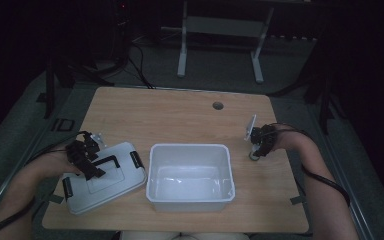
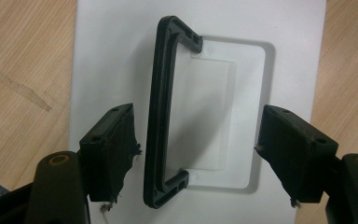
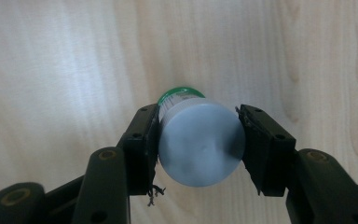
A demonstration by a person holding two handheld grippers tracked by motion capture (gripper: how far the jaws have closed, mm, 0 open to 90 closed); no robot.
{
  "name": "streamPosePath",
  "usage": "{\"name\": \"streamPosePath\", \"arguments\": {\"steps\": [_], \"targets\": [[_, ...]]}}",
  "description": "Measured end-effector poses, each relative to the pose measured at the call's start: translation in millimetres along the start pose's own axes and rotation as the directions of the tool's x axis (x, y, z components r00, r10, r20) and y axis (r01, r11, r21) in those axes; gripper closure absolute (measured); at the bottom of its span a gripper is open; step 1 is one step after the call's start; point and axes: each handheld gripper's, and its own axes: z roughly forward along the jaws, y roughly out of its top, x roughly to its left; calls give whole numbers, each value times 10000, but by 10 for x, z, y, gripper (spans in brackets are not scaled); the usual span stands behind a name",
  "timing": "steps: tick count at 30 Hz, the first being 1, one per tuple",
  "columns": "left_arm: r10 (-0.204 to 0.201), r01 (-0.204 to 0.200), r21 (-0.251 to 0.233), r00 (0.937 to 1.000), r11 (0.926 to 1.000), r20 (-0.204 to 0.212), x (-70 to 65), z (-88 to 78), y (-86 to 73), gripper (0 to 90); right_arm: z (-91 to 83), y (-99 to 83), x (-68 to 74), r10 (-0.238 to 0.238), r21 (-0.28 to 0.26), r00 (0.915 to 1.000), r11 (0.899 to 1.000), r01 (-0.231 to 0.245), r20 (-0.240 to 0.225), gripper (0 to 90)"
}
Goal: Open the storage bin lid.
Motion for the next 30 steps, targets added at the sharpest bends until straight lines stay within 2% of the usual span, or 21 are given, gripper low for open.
{"name": "streamPosePath", "arguments": {"steps": [6, 8, 13, 16, 26, 29, 30], "targets": [[46, -46, -21, 10000, 10000, 22, -22, -17, 7, 276, -58, 2, 120, 71, -39, 9998, 10000, -71, -168, 496], [106, -106, 2, 9999, 9999, -42, -33, -23, 8, 276, -98, 2, 216, 129, -107, 9993, 9999, -133, -349, 496], [88, -90, -136, 9999, 9999, -86, -50, -28, -5, 276, -147, 0, 333, 107, -149, 9989, 9998, -114, -460, 496], [140, -141, -118, 9999, 9998, -89, -69, -23, -14, 276, -227, 28, 510, -229, -50, 9981, 9997, 227, -572, 496], [210, -210, -98, 9998, 9997, -66, -103, -37, -12, 276, -499, 76, 858, -875, -212, 9957, 9960, 869, -301, 497], [238, -239, -66, 9997, 9997, -55, -100, -40, -7, 276, -558, 88, 936, -904, -344, 9954, 9954, 893, -321, 496], [250, -250, -57, 9997, 9997, -54, -100, -43, -4, 276, -585, 88, 959, -806, -537, 9955, 9955, 778, -508, 496]]}}
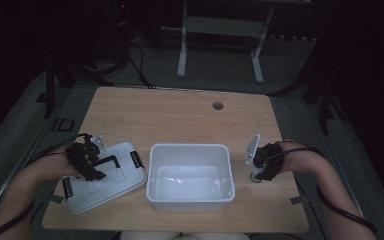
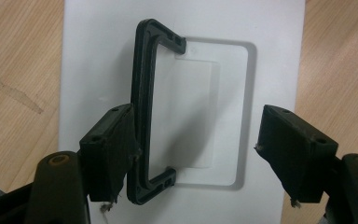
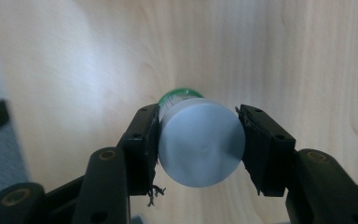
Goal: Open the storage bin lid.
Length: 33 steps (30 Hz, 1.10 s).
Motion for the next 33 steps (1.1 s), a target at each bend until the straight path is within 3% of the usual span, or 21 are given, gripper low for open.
{"name": "streamPosePath", "arguments": {"steps": [2, 4, 8, 19, 24, 27, 33], "targets": [[-46, 46, -61, 10000, 10000, -3, -3, -7, 6, 276, -46, 5, 34, 156, -368, 9995, 9992, -167, -285, 496], [-11, 11, -35, 10000, 10000, -14, -3, -8, 13, 276, -91, 19, 71, 1, -519, 9997, 9986, -14, -246, 497], [16, -15, 18, 10000, 10000, -58, -1, -11, 23, 276, -163, 57, 143, -282, -283, 9996, 9992, 282, -18, 497], [47, -47, 23, 9999, 10000, -98, -5, -39, 47, 276, -445, 148, 276, -338, -208, 9990, 9992, 344, 293, 497], [58, -57, 39, 9999, 10000, -87, -10, -50, 55, 276, -560, 199, 313, -486, -385, 9979, 9980, 502, 428, 497], [98, -97, 93, 9999, 9999, -71, -13, -39, 67, 276, -676, 271, 342, -613, -758, 9972, 9950, 644, 423, 497], [141, -140, 75, 9999, 9999, -89, -14, -30, 84, 276, -767, 403, 368, -766, -657, 9956, 9946, 800, 536, 497]]}}
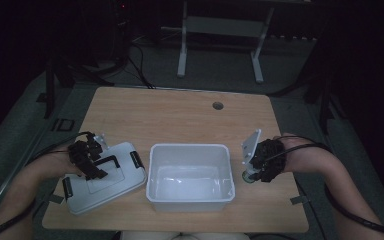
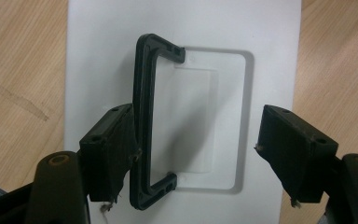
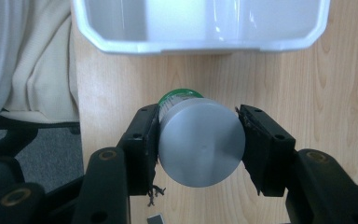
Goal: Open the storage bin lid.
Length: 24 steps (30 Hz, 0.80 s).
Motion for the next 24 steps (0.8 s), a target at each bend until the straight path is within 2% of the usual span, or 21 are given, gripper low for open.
{"name": "streamPosePath", "arguments": {"steps": [7, 10, 17, 21, 24], "targets": [[-109, 109, -62, 9999, 9999, 5, 7, -9, -35, 276, -130, 161, 38, -344, -357, 9994, 9988, 341, -79, 497], [-136, 136, -22, 9999, 9999, -9, 4, -8, -46, 276, -168, 242, 54, -530, -570, 9986, 9970, 530, 20, 497], [-132, 132, -53, 9999, 9999, 2, 7, -4, -53, 276, -114, 392, 57, -792, -384, 9969, 9961, 790, -37, 497], [-124, 124, -56, 9999, 9999, 19, 10, -6, -57, 276, -96, 470, 50, -936, -561, 9955, 9941, 925, -175, 497], [-205, 205, -21, 9998, 9998, 57, 16, -6, -65, 276, -46, 558, 67, -1202, -434, 9927, 9919, 1196, -122, 497]]}}
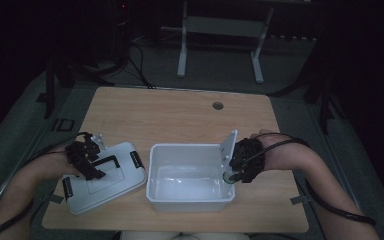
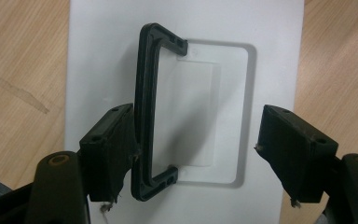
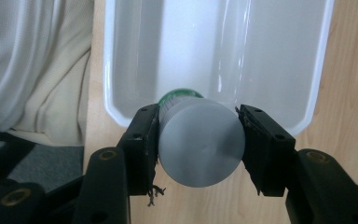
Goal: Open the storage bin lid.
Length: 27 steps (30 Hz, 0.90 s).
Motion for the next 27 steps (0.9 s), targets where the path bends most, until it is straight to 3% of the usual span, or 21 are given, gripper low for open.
{"name": "streamPosePath", "arguments": {"steps": [6, 10, 27], "targets": [[5, -5, 13, 10000, 10000, -35, 2, 0, -22, 276, 75, 154, -5, -342, -338, 9988, 9989, 331, -339, 497], [-5, 5, 47, 10000, 10000, -38, 5, 8, -32, 276, 148, 223, -7, -459, -256, 9983, 9987, 450, -364, 497], [-83, 83, -52, 10000, 10000, -4, 22, 22, -48, 277, 682, 245, -111, -284, 62, 9964, 9996, 289, -800, 497]]}}
